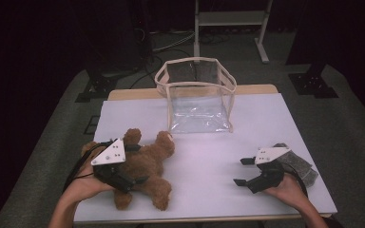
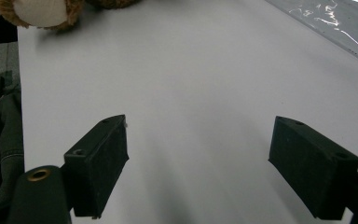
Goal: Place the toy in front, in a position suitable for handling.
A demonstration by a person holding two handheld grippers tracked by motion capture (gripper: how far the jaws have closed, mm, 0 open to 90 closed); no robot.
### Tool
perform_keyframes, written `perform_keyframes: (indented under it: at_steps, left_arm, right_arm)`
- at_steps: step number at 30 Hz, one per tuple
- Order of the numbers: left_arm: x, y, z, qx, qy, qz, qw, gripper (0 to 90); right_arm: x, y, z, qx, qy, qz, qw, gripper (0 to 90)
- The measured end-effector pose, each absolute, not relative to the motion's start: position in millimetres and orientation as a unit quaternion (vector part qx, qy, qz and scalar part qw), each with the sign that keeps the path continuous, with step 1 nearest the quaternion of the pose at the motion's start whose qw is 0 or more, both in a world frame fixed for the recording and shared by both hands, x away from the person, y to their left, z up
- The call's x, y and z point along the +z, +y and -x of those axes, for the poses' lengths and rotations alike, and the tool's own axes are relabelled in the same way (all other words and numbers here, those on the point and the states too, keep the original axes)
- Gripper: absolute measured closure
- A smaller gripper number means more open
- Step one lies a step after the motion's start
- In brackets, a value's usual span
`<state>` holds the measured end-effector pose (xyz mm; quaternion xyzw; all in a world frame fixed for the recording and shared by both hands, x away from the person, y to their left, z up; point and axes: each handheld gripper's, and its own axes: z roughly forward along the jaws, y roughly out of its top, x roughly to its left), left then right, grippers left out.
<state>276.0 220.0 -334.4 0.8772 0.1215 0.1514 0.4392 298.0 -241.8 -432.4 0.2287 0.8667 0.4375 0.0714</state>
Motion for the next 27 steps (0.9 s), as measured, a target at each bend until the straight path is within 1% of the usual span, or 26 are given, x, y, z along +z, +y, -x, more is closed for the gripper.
perform_keyframes:
  at_steps: [5,14,15,16,21,25,27]
  left_arm:
    - [-340.5,236.9,-280.2,0.151,0.13,-0.878,0.435,5.4]
    - [-347.8,251.9,-283.3,0.154,0.134,-0.884,0.42,5.4]
    - [-349.3,256.0,-284.5,0.151,0.137,-0.884,0.42,8.2]
    - [-349.3,256.0,-284.5,0.151,0.137,-0.884,0.42,8.2]
    - [-356.7,261.7,-288.9,0.146,0.141,-0.897,0.393,8.2]
    - [-360.5,262.9,-291.5,0.142,0.144,-0.901,0.385,8.3]
    - [-364.0,262.7,-294.5,0.14,0.145,-0.908,0.367,9.0]
  right_arm:
    - [-432.8,-241.4,-298.4,0.437,0.868,-0.226,0.071,18.0]
    - [-433.4,-239.3,-297.9,0.434,0.87,-0.224,0.067,18.0]
    - [-433.3,-239.2,-297.9,0.434,0.87,-0.224,0.067,18.0]
    - [-433.3,-239.2,-297.9,0.434,0.87,-0.224,0.067,18.0]
    - [-434.2,-238.6,-298.2,0.432,0.872,-0.222,0.066,18.0]
    - [-434.4,-238.2,-298.0,0.431,0.872,-0.221,0.065,18.0]
    - [-434.6,-238.1,-297.9,0.431,0.873,-0.22,0.064,18.0]
